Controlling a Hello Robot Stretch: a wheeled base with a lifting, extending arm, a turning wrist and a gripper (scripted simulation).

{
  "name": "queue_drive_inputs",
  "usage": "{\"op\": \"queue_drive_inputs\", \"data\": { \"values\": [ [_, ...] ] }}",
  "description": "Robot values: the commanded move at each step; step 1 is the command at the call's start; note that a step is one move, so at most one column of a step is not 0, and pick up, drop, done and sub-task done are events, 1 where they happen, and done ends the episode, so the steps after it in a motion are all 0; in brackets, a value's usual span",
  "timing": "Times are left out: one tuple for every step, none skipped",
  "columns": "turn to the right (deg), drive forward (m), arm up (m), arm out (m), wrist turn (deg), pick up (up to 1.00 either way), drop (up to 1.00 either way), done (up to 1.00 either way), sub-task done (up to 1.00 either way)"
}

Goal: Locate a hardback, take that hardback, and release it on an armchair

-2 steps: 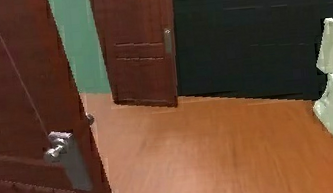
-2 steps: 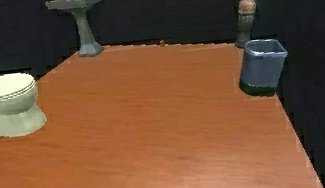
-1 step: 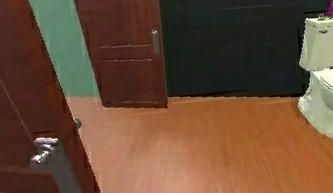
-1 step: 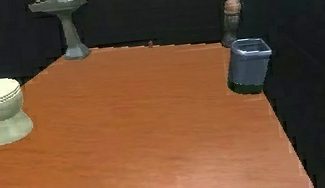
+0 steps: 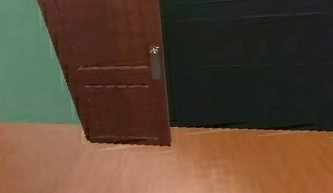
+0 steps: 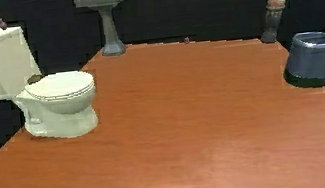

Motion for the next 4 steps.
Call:
{"op": "queue_drive_inputs", "data": {
  "values": [
    [45.0,0.00,0.00,0.00,0.0,0.00,0.00,0.00,0.00],
    [9.0,0.00,0.00,0.00,0.0,0.00,0.00,0.00,0.00],
    [0.0,0.30,0.00,0.00,0.0,0.00,0.00,0.00,0.00],
    [-45.0,0.00,0.00,0.00,0.0,0.00,0.00,0.00,0.00]
  ]
}}
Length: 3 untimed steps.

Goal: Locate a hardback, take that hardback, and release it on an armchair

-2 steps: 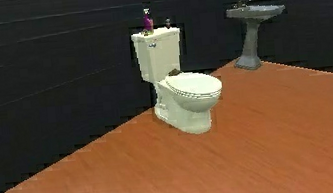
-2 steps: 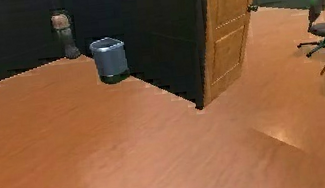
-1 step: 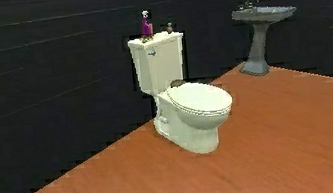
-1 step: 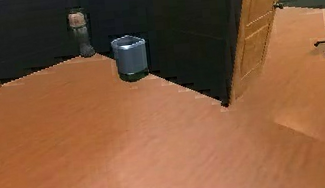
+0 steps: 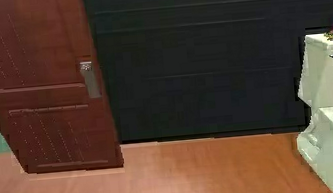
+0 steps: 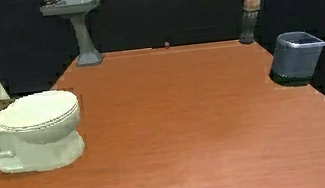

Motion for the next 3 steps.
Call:
{"op": "queue_drive_inputs", "data": {
  "values": [
    [-45.0,0.00,0.00,0.00,0.0,0.00,0.00,0.00,0.00],
    [-6.0,0.00,0.00,0.00,0.0,0.00,0.00,0.00,0.00],
    [0.0,0.95,0.00,0.00,0.0,0.00,0.00,0.00,0.00]
  ]
}}
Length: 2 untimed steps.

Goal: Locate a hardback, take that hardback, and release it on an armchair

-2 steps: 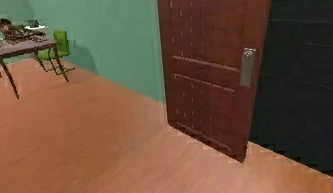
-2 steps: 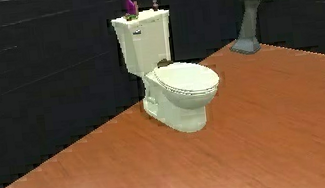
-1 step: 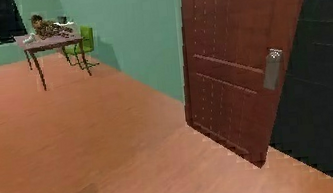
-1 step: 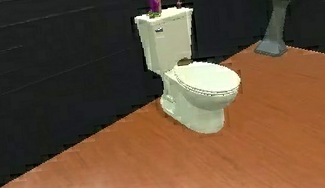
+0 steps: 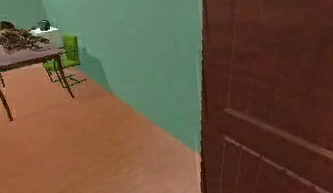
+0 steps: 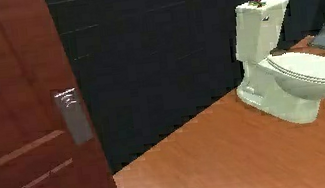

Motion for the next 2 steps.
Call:
{"op": "queue_drive_inputs", "data": {
  "values": [
    [-45.0,0.00,0.00,0.00,0.0,0.00,0.00,0.00,0.00],
    [-9.0,0.00,0.00,0.00,0.0,0.00,0.00,0.00,0.00]
  ]
}}
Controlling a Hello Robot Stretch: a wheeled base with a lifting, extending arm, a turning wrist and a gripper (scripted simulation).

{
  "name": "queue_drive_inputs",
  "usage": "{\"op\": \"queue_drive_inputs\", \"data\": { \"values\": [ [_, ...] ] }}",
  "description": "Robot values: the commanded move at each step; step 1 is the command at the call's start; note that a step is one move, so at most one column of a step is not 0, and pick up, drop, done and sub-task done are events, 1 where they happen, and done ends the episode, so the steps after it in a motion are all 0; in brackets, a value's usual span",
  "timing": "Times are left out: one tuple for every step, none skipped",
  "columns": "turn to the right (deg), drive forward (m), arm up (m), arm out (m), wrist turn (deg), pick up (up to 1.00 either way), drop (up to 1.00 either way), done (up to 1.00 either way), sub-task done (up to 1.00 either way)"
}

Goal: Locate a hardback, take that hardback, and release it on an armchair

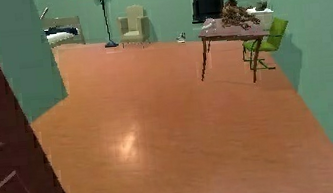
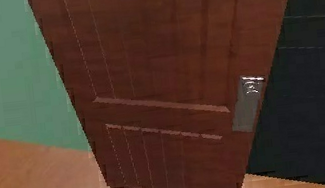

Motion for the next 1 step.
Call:
{"op": "queue_drive_inputs", "data": {
  "values": [
    [0.0,1.00,0.00,0.00,0.0,0.00,0.00,0.00,0.00]
  ]
}}
